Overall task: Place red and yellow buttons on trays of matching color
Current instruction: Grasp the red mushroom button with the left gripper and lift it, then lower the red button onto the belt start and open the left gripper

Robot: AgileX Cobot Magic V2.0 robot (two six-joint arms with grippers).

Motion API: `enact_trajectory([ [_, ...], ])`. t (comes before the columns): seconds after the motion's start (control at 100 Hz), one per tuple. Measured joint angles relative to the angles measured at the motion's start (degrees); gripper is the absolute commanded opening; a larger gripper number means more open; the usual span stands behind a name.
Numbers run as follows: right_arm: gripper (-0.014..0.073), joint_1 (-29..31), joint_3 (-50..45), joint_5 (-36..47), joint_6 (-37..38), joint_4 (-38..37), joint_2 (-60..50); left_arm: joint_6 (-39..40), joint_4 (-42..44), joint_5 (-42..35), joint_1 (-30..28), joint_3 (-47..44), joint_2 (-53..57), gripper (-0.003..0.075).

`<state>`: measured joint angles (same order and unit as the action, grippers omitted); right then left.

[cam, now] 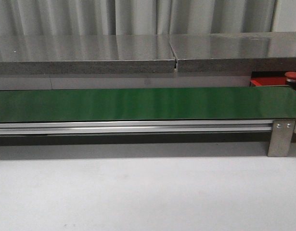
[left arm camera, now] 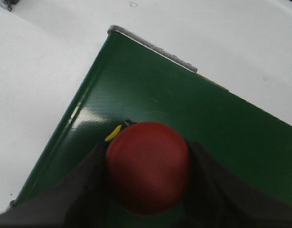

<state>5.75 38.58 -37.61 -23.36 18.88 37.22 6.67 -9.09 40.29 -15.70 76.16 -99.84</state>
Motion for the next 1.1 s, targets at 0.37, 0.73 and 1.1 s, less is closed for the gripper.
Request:
enact_trajectory([
  [0.37, -0.0069, 0.00, 0.00, 0.00, 0.00, 0.00, 0.00, 0.00, -0.79, -2.63, 0.12, -2.49, 0.24, -0.0011],
  [0.73, -0.0069, 0.00, 0.00, 0.00, 0.00, 0.00, 0.00, -0.90, -0.92, -2.63, 0.12, -2.54, 0.24, 0.0591],
  [1.1, -0.0069, 0.00, 0.00, 0.00, 0.00, 0.00, 0.00, -1.48, -0.92, -1.47, 0.12, 0.43, 0.24, 0.0622],
])
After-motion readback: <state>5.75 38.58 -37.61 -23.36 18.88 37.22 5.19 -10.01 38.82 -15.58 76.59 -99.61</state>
